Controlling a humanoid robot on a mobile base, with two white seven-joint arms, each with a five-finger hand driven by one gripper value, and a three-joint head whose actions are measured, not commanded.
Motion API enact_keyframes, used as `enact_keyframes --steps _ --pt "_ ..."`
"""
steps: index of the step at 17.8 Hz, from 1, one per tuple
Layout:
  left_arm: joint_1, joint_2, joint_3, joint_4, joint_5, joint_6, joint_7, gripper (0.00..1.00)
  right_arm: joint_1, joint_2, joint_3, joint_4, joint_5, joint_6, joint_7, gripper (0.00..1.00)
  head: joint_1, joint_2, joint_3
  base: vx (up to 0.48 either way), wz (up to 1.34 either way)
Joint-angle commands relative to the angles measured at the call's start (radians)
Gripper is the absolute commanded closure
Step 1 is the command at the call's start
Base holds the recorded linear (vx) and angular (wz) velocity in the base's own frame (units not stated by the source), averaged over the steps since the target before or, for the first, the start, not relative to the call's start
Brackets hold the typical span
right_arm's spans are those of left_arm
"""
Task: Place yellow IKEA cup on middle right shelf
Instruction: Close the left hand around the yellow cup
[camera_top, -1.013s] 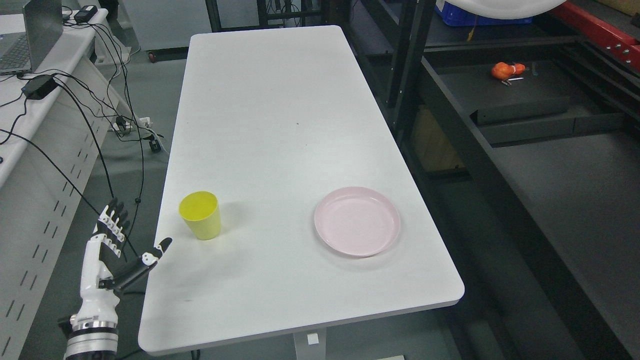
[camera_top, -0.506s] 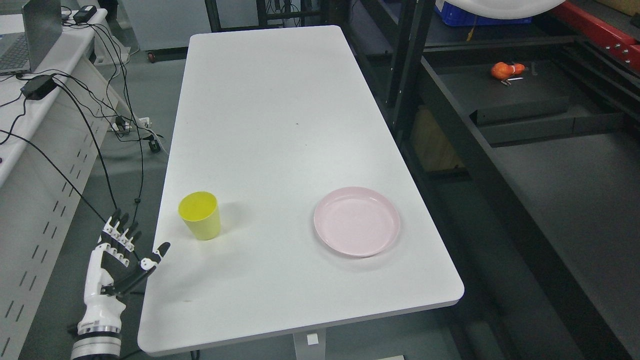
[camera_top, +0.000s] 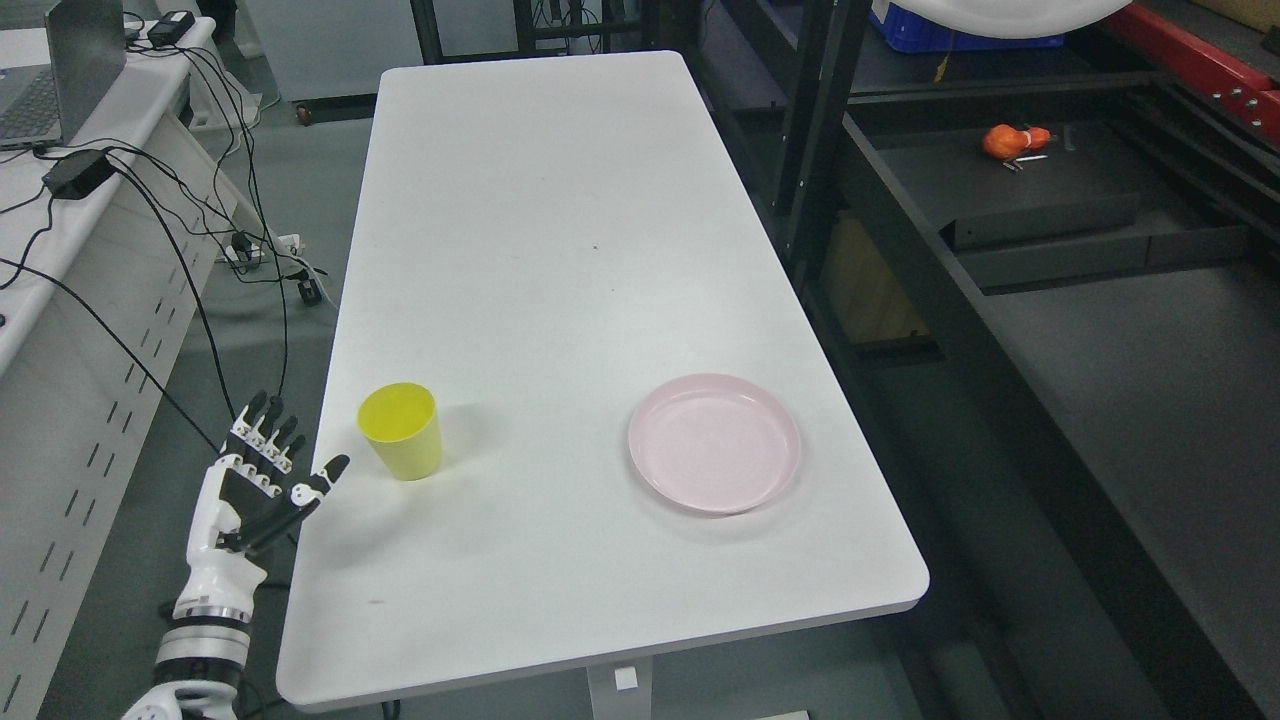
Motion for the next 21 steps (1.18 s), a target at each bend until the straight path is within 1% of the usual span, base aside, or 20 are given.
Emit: enact_keyframes --steps 1,4,7,13,17,21 --pt "-0.063 0.025 -0.001 0.189 -0.117 -0.016 -0.002 0.02 0.014 -0.017 0.017 0.000 -0.025 0.001 0.001 0.01 0.0000 0.000 0.000 0.000 0.00" --pt "-0.080 0.030 -0.062 0.189 -0.139 -0.064 -0.003 0.02 0.014 -0.017 0.017 0.000 -0.025 0.001 0.001 0.01 0.0000 0.000 0.000 0.000 0.00" --pt "-0.082 0.031 -0.095 0.188 -0.141 -0.079 -0.038 0.02 0.014 -0.017 0.017 0.000 -0.025 0.001 0.001 0.01 0.0000 0.000 0.000 0.000 0.00" --pt "-0.082 0.031 -0.164 0.185 -0.141 -0.081 -0.094 0.02 0.014 -0.017 0.017 0.000 -0.025 0.001 0.001 0.01 0.0000 0.000 0.000 0.000 0.00" --pt "-0.100 0.030 -0.178 0.191 -0.148 -0.078 -0.094 0.02 0.014 -0.017 0.017 0.000 -0.025 0.001 0.001 0.01 0.0000 0.000 0.000 0.000 0.00" --pt "-0.171 0.036 -0.170 0.298 -0.157 -0.076 -0.095 0.02 0.014 -0.017 0.017 0.000 -0.025 0.001 0.001 0.01 0.0000 0.000 0.000 0.000 0.00"
